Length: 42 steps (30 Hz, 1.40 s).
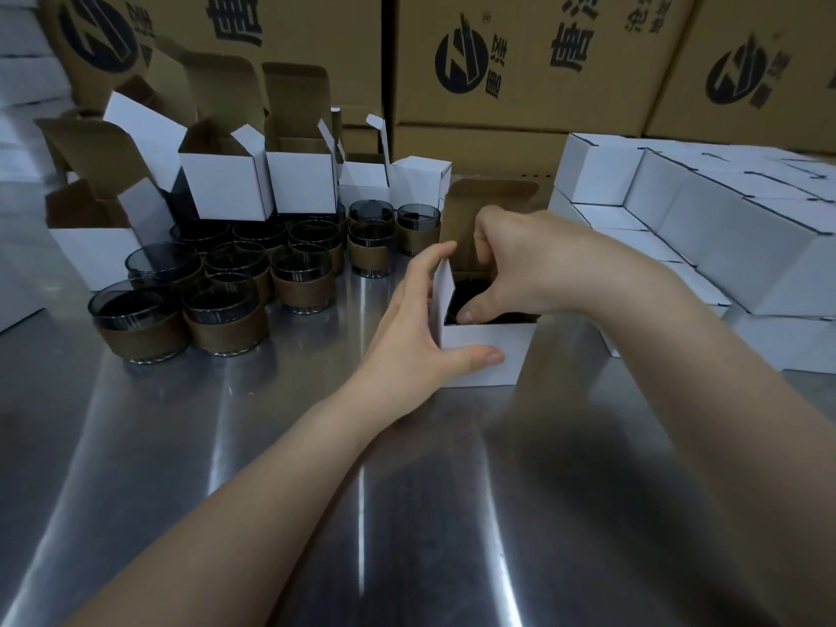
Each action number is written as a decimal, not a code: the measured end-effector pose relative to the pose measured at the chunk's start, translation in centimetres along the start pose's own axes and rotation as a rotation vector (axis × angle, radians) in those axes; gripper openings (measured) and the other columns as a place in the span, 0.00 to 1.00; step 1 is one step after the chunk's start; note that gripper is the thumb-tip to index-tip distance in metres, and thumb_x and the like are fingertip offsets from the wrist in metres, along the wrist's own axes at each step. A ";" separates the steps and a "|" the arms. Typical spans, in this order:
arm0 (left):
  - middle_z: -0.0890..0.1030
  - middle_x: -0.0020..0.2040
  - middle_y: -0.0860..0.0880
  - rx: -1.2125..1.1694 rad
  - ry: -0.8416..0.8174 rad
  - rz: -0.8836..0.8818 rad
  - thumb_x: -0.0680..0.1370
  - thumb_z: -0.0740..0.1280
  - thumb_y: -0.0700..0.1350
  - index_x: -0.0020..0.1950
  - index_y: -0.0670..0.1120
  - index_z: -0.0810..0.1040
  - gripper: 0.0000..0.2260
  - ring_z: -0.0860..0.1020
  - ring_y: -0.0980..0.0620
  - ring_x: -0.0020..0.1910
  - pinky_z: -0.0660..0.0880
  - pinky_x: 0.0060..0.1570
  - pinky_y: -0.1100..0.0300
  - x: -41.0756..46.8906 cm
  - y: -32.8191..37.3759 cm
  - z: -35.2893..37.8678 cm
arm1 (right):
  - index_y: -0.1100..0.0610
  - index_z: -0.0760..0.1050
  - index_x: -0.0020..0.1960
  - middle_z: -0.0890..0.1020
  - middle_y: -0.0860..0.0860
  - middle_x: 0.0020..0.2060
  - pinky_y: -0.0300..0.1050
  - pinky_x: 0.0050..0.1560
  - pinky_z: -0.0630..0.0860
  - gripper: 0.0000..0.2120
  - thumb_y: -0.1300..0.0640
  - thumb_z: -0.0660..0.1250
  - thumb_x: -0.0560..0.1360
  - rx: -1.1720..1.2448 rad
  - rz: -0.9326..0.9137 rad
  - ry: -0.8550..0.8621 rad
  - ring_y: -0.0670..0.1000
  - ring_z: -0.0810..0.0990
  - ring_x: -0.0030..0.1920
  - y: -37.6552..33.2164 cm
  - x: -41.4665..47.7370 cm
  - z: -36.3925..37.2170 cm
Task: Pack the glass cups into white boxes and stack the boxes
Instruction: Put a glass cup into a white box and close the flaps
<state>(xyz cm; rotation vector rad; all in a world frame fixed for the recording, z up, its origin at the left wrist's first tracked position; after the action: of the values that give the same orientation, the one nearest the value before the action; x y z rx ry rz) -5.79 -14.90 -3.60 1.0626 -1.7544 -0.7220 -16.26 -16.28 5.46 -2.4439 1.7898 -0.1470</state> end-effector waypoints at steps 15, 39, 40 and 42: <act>0.64 0.73 0.58 0.012 -0.030 -0.008 0.67 0.77 0.58 0.73 0.70 0.54 0.42 0.65 0.57 0.70 0.67 0.65 0.57 0.0 -0.1 0.2 | 0.52 0.74 0.51 0.78 0.46 0.45 0.41 0.35 0.69 0.20 0.44 0.77 0.66 -0.047 -0.057 -0.015 0.49 0.75 0.45 -0.6 -0.2 -0.9; 0.67 0.63 0.58 -0.095 -0.109 -0.097 0.73 0.73 0.55 0.69 0.65 0.67 0.27 0.67 0.75 0.59 0.64 0.54 0.81 -0.6 0.7 0.0 | 0.48 0.72 0.58 0.82 0.51 0.49 0.36 0.40 0.77 0.18 0.66 0.69 0.75 1.191 0.021 0.249 0.46 0.82 0.43 6.0 -0.6 4.5; 0.67 0.64 0.58 -0.123 -0.119 -0.112 0.73 0.69 0.59 0.70 0.63 0.68 0.26 0.66 0.77 0.59 0.62 0.52 0.83 -0.7 0.8 0.0 | 0.49 0.72 0.60 0.82 0.50 0.47 0.35 0.39 0.77 0.18 0.67 0.68 0.75 1.179 -0.007 0.248 0.46 0.81 0.41 5.7 -0.5 4.4; 0.68 0.65 0.58 -0.159 -0.115 -0.144 0.77 0.61 0.60 0.70 0.61 0.70 0.21 0.65 0.78 0.59 0.60 0.51 0.85 -0.6 0.8 -0.1 | 0.52 0.73 0.62 0.82 0.50 0.46 0.35 0.39 0.76 0.19 0.68 0.67 0.75 1.146 -0.038 0.245 0.47 0.79 0.40 5.5 -0.5 4.3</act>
<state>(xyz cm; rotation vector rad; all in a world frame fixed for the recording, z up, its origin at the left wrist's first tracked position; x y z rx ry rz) -5.90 -14.03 -3.14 1.0637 -1.6963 -1.0132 -21.03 -17.31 0.40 -1.6249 1.1492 -1.1395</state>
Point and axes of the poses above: each hand's wrist, its own x-axis towards the middle knuckle, its own z-axis out of the palm, y = z × x, the point moved 7 cm from there along x, towards the middle knuckle
